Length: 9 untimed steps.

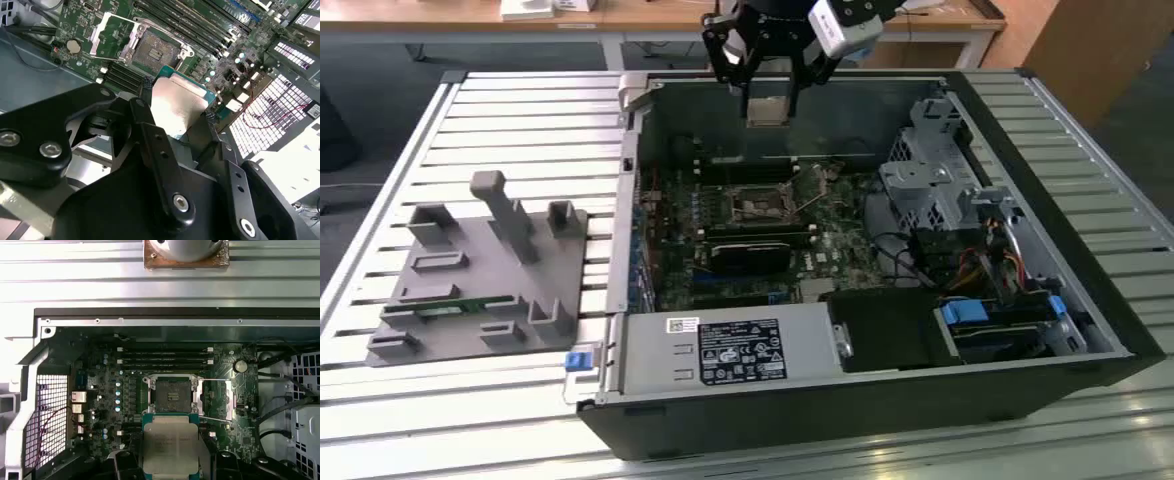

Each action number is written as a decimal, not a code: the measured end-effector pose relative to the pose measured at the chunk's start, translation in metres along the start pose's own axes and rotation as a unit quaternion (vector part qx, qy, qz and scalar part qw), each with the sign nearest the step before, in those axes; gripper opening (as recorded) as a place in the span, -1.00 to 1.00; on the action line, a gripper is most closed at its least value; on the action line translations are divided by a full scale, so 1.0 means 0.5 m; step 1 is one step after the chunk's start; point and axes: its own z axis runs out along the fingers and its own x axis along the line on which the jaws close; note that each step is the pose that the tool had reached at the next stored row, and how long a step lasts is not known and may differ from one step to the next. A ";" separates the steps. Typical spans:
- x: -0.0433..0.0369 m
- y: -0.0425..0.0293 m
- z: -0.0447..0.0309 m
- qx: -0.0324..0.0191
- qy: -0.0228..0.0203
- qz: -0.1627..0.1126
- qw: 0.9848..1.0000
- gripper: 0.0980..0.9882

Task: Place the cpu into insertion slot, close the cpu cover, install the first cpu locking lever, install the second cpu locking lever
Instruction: 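Place the cpu into insertion slot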

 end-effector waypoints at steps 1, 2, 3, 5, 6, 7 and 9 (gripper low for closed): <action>0.000 0.000 0.000 0.000 0.000 0.000 1.000 -0.02; 0.000 0.000 0.000 0.000 0.000 0.000 1.000 -0.02; 0.000 0.000 0.000 0.000 0.000 0.000 1.000 -0.02; 0.000 0.000 0.000 0.000 0.000 0.002 1.000 -0.02; 0.000 0.000 0.000 0.000 0.000 0.004 1.000 -0.02; 0.000 0.000 0.000 0.000 -0.001 0.007 1.000 -0.02; 0.000 0.000 0.000 0.000 -0.001 0.013 1.000 -0.02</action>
